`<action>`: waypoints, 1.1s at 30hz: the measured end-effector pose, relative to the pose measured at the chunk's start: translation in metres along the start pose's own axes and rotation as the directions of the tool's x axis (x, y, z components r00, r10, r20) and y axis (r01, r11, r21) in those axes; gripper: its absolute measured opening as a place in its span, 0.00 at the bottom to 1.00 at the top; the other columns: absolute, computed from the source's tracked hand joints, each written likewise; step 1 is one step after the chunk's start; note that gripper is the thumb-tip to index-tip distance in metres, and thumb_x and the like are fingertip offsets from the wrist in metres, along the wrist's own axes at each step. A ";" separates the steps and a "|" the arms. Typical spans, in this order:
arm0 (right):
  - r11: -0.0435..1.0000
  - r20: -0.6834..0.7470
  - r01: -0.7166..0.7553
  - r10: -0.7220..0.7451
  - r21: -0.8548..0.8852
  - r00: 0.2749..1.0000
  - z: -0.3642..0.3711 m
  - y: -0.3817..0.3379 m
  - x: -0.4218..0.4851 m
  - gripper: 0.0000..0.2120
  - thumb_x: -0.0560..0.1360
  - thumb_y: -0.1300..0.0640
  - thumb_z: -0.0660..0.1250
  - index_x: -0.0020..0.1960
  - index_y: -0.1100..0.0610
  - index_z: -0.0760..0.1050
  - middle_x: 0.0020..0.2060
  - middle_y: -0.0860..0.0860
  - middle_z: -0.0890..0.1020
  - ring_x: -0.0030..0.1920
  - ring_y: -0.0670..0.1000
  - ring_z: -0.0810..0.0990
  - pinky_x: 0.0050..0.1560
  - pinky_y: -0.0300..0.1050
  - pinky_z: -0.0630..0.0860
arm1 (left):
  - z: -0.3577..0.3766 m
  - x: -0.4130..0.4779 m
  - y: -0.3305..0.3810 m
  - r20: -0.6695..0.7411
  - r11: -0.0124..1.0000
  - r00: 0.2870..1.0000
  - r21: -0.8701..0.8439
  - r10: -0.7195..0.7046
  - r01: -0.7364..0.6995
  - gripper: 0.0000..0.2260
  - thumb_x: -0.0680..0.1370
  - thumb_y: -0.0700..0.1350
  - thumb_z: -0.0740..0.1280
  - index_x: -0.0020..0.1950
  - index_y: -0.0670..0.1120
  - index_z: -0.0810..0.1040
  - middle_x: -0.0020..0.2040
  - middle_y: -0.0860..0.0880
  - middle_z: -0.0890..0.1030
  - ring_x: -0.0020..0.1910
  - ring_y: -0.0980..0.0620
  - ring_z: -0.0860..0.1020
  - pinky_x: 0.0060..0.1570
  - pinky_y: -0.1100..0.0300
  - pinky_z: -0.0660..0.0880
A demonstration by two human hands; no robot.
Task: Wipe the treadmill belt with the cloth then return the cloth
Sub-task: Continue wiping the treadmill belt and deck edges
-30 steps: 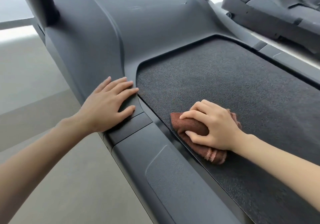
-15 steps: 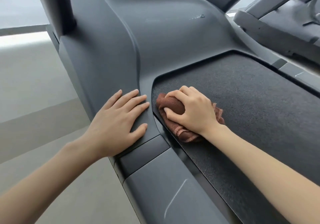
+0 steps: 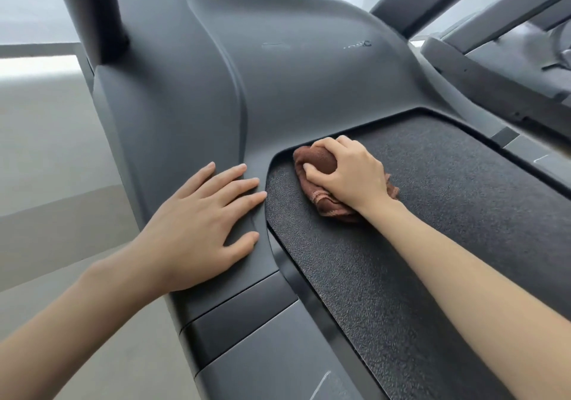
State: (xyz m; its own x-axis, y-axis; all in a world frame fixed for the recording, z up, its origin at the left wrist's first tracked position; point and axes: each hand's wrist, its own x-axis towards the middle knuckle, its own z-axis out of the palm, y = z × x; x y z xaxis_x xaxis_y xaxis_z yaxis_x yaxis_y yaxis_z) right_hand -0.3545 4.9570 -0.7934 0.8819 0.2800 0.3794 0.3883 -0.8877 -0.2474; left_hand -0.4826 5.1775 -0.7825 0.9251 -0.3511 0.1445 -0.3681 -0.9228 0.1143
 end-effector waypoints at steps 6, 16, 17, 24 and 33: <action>0.986 -0.031 -0.153 0.152 -0.061 0.988 0.000 0.043 0.026 0.19 0.70 0.39 0.65 0.56 0.45 0.75 0.51 0.50 0.77 0.56 0.56 0.75 0.47 0.47 0.68 | 0.002 0.001 0.003 -0.018 1.000 1.000 -0.007 -0.007 0.007 0.31 0.73 0.64 0.43 0.73 0.55 0.63 0.73 0.57 0.63 0.75 0.58 0.49 0.73 0.55 0.40; 0.883 -0.162 -0.440 0.416 -0.166 0.895 0.001 0.053 0.031 0.20 0.71 0.40 0.63 0.58 0.51 0.74 0.54 0.57 0.77 0.57 0.61 0.73 0.57 0.51 0.67 | 0.006 0.009 0.010 -0.062 1.000 0.998 0.026 0.011 -0.009 0.28 0.74 0.61 0.51 0.67 0.49 0.73 0.68 0.52 0.73 0.72 0.53 0.62 0.71 0.48 0.50; 0.892 -0.158 -0.421 0.398 -0.165 0.904 0.002 0.049 0.028 0.20 0.71 0.40 0.63 0.58 0.50 0.75 0.53 0.57 0.77 0.56 0.61 0.73 0.56 0.51 0.67 | 0.007 0.009 0.009 -0.069 0.999 0.998 0.033 0.012 -0.010 0.28 0.74 0.61 0.51 0.67 0.47 0.73 0.68 0.51 0.73 0.72 0.53 0.63 0.71 0.48 0.51; 0.961 -0.064 -0.229 0.222 -0.153 0.973 0.001 0.001 -0.005 0.20 0.71 0.39 0.62 0.58 0.48 0.75 0.52 0.53 0.77 0.55 0.57 0.73 0.55 0.49 0.67 | 0.005 0.008 0.010 -0.062 0.998 0.998 0.067 0.006 -0.002 0.31 0.74 0.62 0.48 0.69 0.46 0.71 0.69 0.52 0.71 0.73 0.53 0.61 0.73 0.49 0.48; 0.997 0.066 0.074 -0.072 -0.037 0.995 -0.029 -0.045 -0.085 0.17 0.70 0.42 0.66 0.55 0.48 0.77 0.45 0.49 0.76 0.50 0.54 0.74 0.51 0.49 0.69 | 0.007 0.007 0.011 -0.018 0.988 1.000 0.155 -0.022 0.025 0.38 0.70 0.64 0.34 0.76 0.51 0.55 0.76 0.56 0.56 0.75 0.59 0.46 0.72 0.54 0.34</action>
State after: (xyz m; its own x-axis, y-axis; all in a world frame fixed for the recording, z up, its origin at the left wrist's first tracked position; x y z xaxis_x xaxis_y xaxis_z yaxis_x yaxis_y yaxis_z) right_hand -0.4546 4.9624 -0.7885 0.8676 0.3665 0.3361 0.4423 -0.8776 -0.1849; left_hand -0.4794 5.1640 -0.7876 0.9312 -0.3278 0.1593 -0.3264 -0.9446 -0.0358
